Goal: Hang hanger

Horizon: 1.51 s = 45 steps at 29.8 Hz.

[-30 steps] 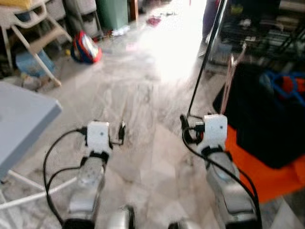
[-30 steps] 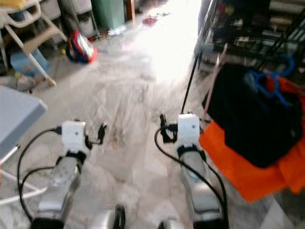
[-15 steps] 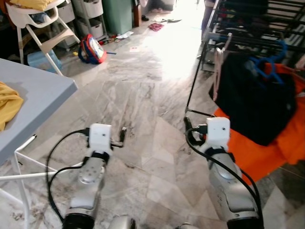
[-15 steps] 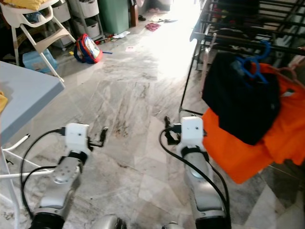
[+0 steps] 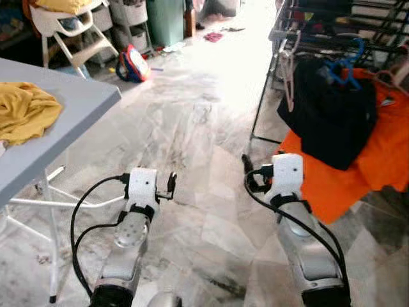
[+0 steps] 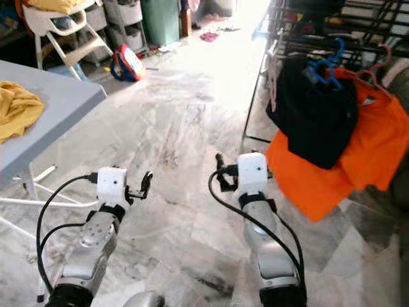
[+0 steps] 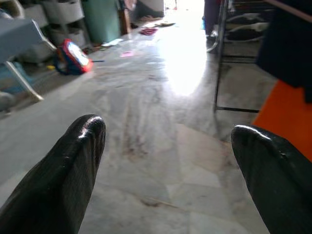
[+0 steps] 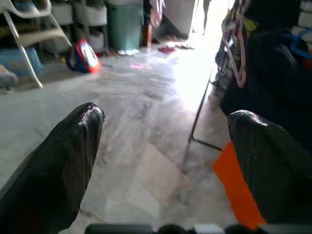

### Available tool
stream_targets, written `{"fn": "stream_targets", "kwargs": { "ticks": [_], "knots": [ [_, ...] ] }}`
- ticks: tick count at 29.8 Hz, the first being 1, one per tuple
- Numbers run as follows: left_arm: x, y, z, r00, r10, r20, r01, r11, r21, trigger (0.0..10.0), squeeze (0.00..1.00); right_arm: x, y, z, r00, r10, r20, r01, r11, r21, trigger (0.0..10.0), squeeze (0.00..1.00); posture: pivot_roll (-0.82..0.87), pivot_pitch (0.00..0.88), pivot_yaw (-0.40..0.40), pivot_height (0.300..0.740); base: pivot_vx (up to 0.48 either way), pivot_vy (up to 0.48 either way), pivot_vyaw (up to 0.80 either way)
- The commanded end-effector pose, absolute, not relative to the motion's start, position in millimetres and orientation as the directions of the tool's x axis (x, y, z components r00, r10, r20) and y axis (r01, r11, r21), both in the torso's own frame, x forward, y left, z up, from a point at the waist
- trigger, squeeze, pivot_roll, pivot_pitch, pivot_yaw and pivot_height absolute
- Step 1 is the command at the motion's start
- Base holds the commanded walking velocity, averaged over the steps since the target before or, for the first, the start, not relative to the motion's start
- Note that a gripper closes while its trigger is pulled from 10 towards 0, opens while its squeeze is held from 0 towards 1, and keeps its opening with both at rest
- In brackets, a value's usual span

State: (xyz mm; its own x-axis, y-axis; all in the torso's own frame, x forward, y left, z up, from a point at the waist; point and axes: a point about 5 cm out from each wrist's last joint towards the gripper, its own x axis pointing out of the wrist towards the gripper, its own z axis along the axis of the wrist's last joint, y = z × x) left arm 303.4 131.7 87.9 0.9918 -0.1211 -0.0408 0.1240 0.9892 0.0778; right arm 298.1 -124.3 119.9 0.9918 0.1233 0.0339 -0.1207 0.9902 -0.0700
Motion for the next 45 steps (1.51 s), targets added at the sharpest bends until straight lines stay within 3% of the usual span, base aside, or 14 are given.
{"fn": "stream_targets", "kwargs": {
  "ticks": [1, 24, 45],
  "knots": [
    [304, 138, 84, 0.994, -0.093, -0.054, 0.098, 0.99, 0.099, 10.0, 0.0, 303, -114, 128, 0.985, 0.162, 0.056, -0.158, 0.985, -0.064, 10.0, 0.0, 0.01, 0.164, 0.014, 0.74, 0.0, 0.0, 0.8],
    [305, 143, 79, 0.996, -0.06, -0.06, 0.068, 0.988, 0.138, 10.0, 0.0, 297, -89, 127, 0.948, 0.313, 0.053, -0.308, 0.947, -0.088, 10.0, 0.0, 0.02, 0.193, 0.008, 0.74, 0.0, 0.0, 0.8],
    [308, 147, 80, 0.997, -0.047, -0.06, 0.056, 0.985, 0.165, 10.0, 0.0, 295, -90, 124, 0.943, 0.329, 0.041, -0.324, 0.942, -0.091, 10.0, 0.0, 0.02, 0.196, 0.018, 0.74, 0.0, 0.0, 0.8]
  ]
}}
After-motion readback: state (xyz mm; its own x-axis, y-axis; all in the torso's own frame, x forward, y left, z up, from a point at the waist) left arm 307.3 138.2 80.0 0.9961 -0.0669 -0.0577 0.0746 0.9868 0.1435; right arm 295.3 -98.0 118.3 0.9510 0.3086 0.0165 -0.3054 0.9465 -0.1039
